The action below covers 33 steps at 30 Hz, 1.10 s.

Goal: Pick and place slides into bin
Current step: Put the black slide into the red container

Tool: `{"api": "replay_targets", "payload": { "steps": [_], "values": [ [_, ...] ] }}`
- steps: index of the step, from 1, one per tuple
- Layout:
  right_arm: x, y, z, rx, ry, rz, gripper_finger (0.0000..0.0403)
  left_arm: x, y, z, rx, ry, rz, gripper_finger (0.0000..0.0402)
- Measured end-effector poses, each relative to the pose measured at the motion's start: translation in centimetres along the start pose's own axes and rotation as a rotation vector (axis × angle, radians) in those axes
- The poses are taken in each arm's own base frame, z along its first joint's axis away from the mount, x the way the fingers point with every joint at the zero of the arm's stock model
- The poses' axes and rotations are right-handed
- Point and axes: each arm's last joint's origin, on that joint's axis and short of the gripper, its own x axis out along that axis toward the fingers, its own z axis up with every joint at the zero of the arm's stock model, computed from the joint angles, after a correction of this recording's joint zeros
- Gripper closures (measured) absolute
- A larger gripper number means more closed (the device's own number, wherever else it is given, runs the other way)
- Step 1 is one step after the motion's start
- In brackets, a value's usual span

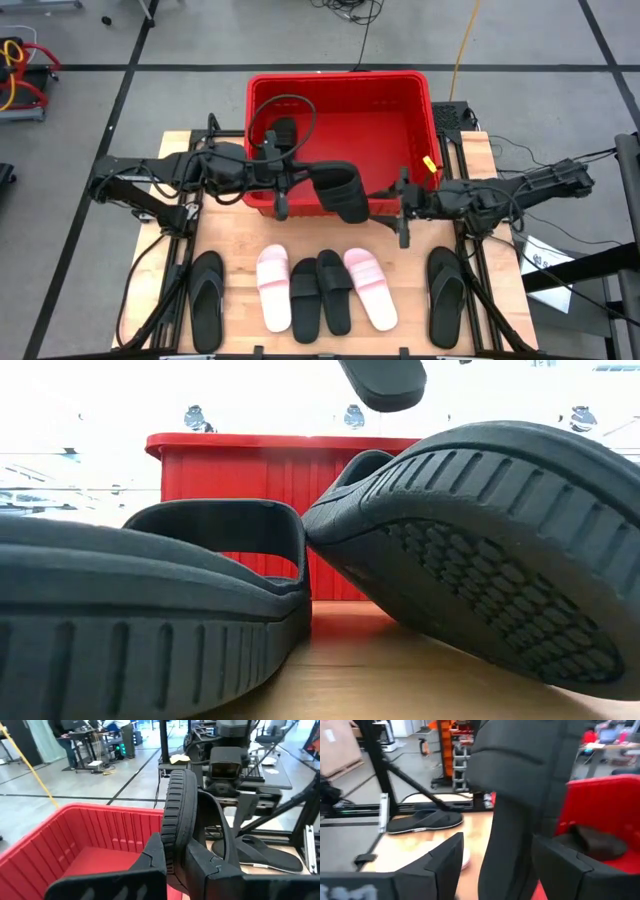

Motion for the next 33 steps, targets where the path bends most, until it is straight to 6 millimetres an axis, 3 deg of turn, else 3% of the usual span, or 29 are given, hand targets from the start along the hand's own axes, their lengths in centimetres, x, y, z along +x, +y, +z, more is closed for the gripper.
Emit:
{"api": "replay_targets", "payload": {
  "steps": [12, 22, 27, 33],
  "values": [
    [2.2, -1.6, -0.1, -0.016, -0.017, -0.089, 0.0175, 0.0, 0.0, 0.0, 0.057, -0.005, -0.009, 0.0387],
    [2.5, -2.4, 0.1, -0.027, -0.042, -0.106, 0.0178, 0.0, -0.1, 0.1, 0.087, -0.011, -0.013, 0.0387],
    [2.6, -2.4, 0.3, -0.023, -0.055, -0.011, 0.0219, 0.0, -0.1, 0.1, 0.107, -0.012, -0.014, 0.0387],
    [3.3, -2.4, -0.1, -0.020, -0.035, -0.009, 0.0314, 0.0, -0.1, 0.1, 0.118, -0.010, -0.012, 0.0388]
  ]
}}
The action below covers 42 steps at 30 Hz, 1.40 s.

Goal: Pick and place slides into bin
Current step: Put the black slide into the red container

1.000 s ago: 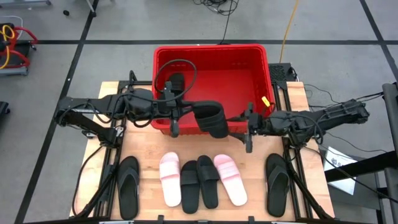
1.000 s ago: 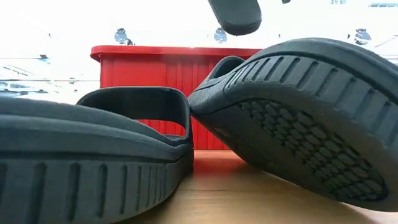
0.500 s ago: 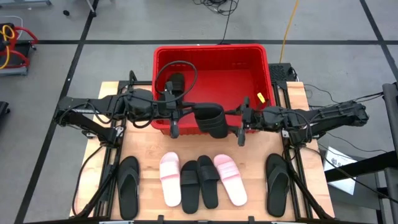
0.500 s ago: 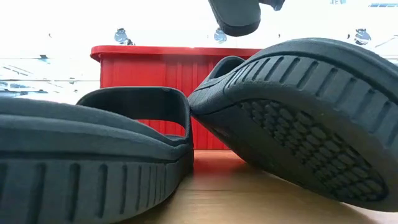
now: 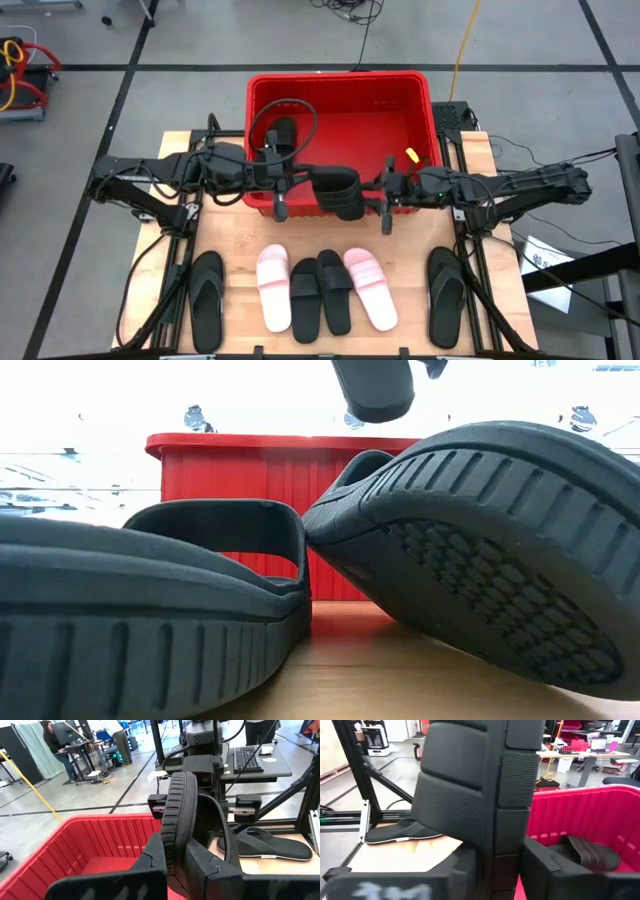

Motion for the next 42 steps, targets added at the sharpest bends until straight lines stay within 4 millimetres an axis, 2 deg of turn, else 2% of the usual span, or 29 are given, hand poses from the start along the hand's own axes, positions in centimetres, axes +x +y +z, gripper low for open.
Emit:
{"api": "replay_targets", "payload": {
  "steps": [4, 12, 18, 28, 36, 42],
  "values": [
    [0.1, 0.0, 0.0, 0.000, 0.000, -0.004, 0.0322, 0.0, 0.0, 0.0, 0.005, 0.000, 0.000, 0.0386],
    [0.2, -1.0, 0.5, 0.033, -0.053, -0.067, 0.0324, -0.1, 0.2, 0.2, 0.004, -0.006, 0.047, 0.0356],
    [0.3, -2.2, 0.8, 0.046, -0.080, -0.127, 0.0324, -0.1, 0.6, 0.0, 0.052, 0.030, 0.214, 0.0330],
    [0.0, -4.0, 2.7, 0.064, -0.149, -0.205, 0.0325, -0.3, 1.3, -0.2, 0.112, 0.089, 0.444, 0.0252],
    [-0.5, -6.6, 5.9, 0.081, -0.246, -0.306, 0.0325, -0.4, 1.4, -0.2, 0.129, 0.100, 0.484, 0.0243],
    [0.9, -9.3, 8.1, 0.114, -0.223, -0.395, 0.0325, -0.4, 1.4, -0.2, 0.134, 0.103, 0.493, 0.0243]
  ]
}}
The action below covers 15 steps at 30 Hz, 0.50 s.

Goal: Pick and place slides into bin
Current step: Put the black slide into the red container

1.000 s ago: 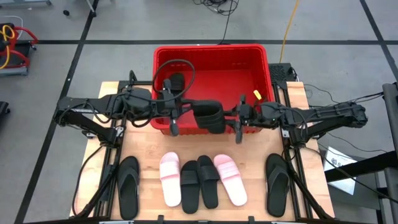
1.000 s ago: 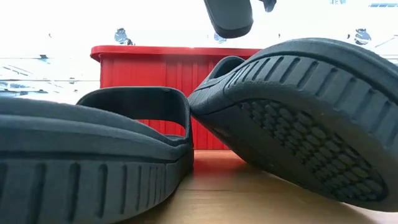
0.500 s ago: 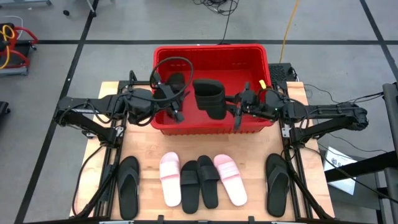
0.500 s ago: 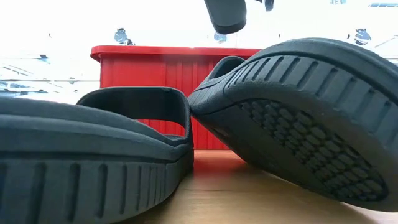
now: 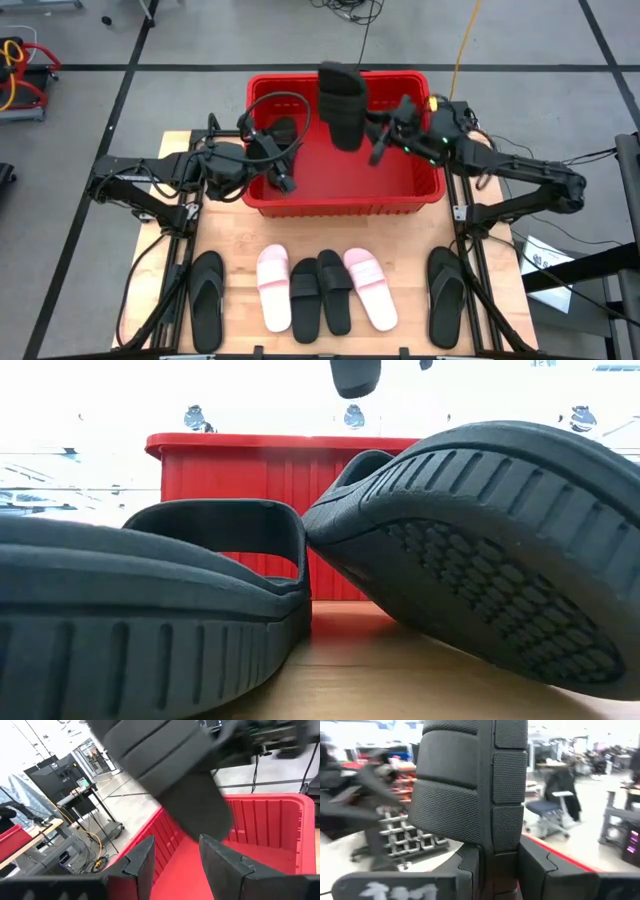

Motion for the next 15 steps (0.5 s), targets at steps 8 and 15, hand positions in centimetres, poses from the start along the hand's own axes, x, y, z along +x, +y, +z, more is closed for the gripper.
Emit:
{"api": "replay_targets", "payload": {
  "steps": [8, 15],
  "values": [
    [6.0, -1.8, -1.7, 0.102, 0.192, -0.118, 0.0325, -0.6, 0.5, 0.1, 0.022, -0.001, 0.033, 0.0243],
    [9.7, -4.1, -5.8, 0.327, 0.297, -0.247, 0.0326, -2.9, 3.2, 0.6, -0.014, -0.032, 0.077, 0.0243]
  ]
}}
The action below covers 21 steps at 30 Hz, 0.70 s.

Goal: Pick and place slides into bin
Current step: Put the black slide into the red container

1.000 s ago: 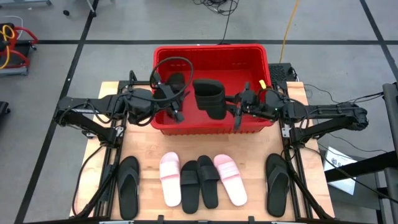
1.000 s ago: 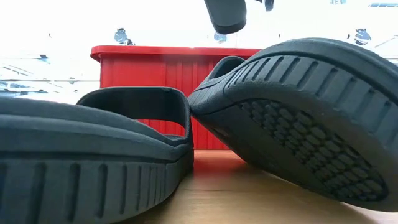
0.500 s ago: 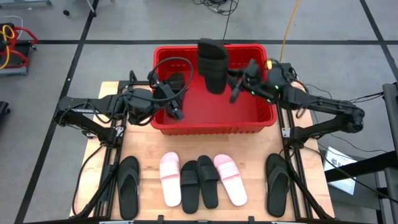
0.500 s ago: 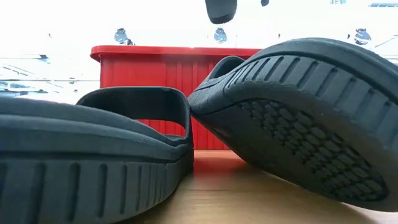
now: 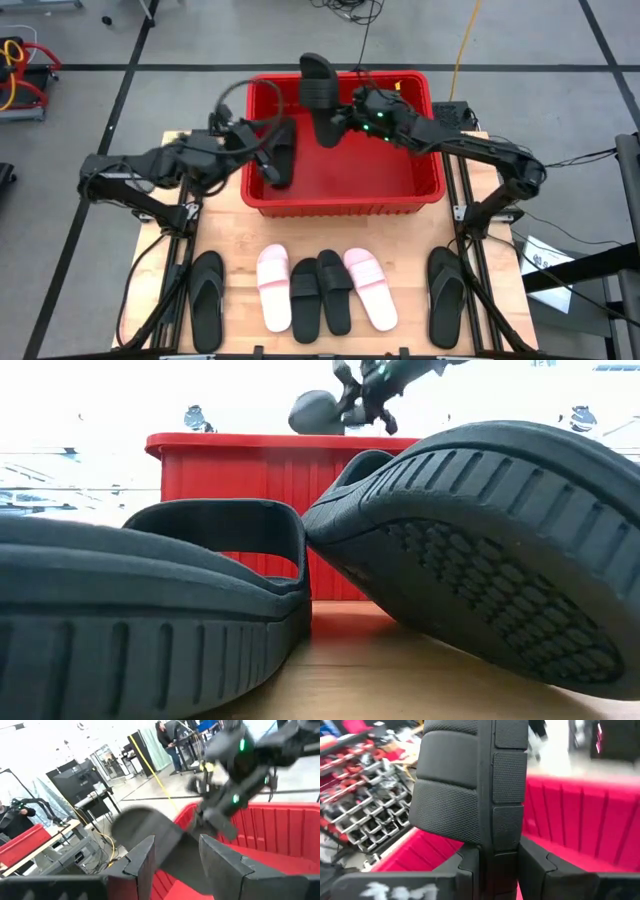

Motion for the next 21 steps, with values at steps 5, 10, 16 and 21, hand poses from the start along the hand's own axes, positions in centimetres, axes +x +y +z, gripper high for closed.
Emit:
{"api": "replay_targets", "payload": {
  "steps": [5, 10, 16, 21],
  "values": [
    [2.6, -1.3, -1.7, 0.066, 0.079, -0.042, 0.0326, -1.7, 2.0, 0.1, -0.033, -0.012, 0.005, 0.0243],
    [3.8, -1.9, -3.1, 0.051, 0.152, -0.081, 0.0326, -2.7, 3.2, -0.2, -0.026, -0.006, 0.002, 0.0243],
    [3.1, -2.9, -2.3, 0.031, 0.183, -0.079, 0.0326, -2.7, 3.3, -0.2, -0.028, -0.006, 0.003, 0.0243],
    [2.0, -3.2, -0.1, -0.056, 0.192, -0.097, 0.0326, -2.4, 3.1, -0.1, -0.042, -0.012, 0.012, 0.0243]
  ]
}}
